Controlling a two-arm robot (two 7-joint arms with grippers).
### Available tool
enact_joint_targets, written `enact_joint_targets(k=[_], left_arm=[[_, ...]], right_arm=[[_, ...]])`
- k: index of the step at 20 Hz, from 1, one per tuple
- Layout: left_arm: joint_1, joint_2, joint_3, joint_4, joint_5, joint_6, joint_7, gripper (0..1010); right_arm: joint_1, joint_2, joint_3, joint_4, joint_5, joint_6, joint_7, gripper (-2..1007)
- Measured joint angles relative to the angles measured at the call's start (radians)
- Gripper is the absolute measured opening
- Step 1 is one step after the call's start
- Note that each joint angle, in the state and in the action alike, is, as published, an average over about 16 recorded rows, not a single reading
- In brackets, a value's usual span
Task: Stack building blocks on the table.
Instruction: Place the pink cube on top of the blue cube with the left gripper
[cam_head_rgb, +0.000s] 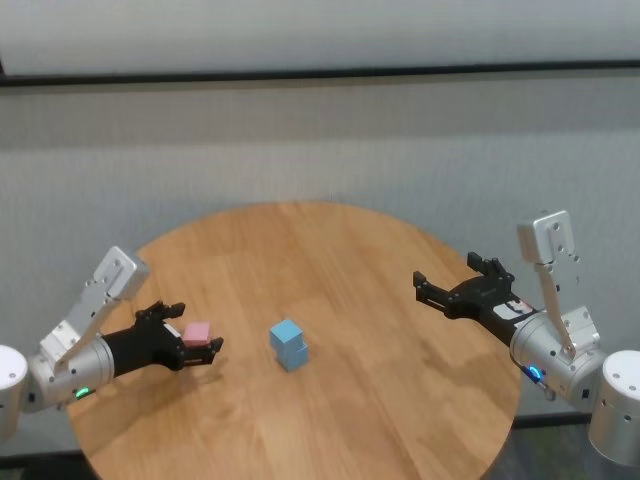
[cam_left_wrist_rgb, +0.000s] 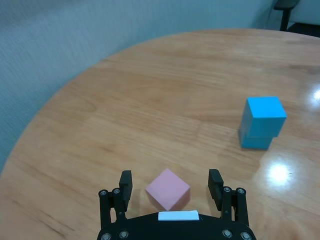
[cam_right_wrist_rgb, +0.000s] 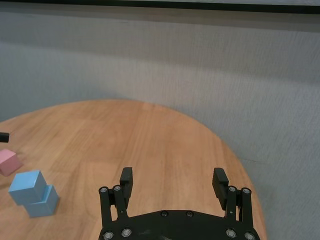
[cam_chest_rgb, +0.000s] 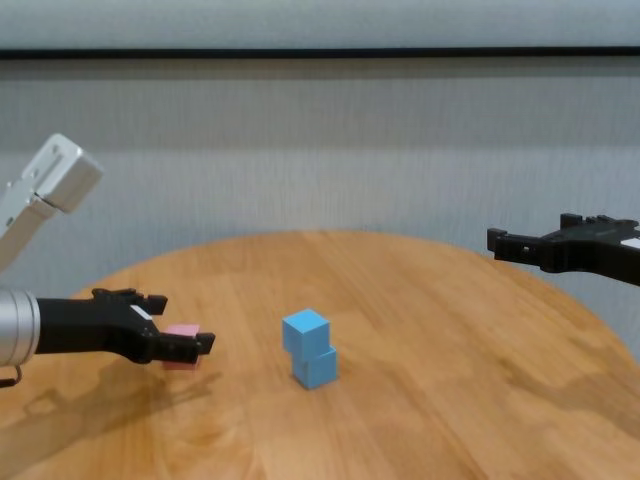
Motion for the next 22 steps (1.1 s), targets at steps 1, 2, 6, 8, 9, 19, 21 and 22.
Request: enact_joint_targets(k=[1,2,6,8,9,19,21,22], left_arm=[[-0.002,-0.002,-0.002,0.007,0.001,-0.005,0.0,1000],[-0.005,-0.004,-0.004,0.014,0.001,-0.009,-0.001,1000],[-0.014,-0.012,-0.011,0.04,0.004,-0.027,-0.006,1000],[-0.018,-0.016,-0.014,0.053,0.006,-0.035,-0.009,1000],[-0.02,-0.017,-0.016,0.059,0.007,-0.038,-0.011,1000],[-0.041,-0.036,-0.02,0.118,0.022,-0.052,-0.023,1000],[-0.045,-0.039,-0.021,0.128,0.026,-0.054,-0.024,1000],[-0.047,-0.041,-0.021,0.133,0.028,-0.054,-0.024,1000]], right_arm=[[0.0,0.0,0.0,0.0,0.0,0.0,0.0,1005],[0.0,0.0,0.0,0.0,0.0,0.0,0.0,1004],[0.0,0.0,0.0,0.0,0.0,0.0,0.0,1005],[0.0,0.0,0.0,0.0,0.0,0.0,0.0,1005],[0.0,0.0,0.0,0.0,0.0,0.0,0.0,1005],[0.001,0.0,0.0,0.0,0.0,0.0,0.0,1005],[0.001,0.0,0.0,0.0,0.0,0.0,0.0,1005],[0.001,0.0,0.0,0.0,0.0,0.0,0.0,1005]])
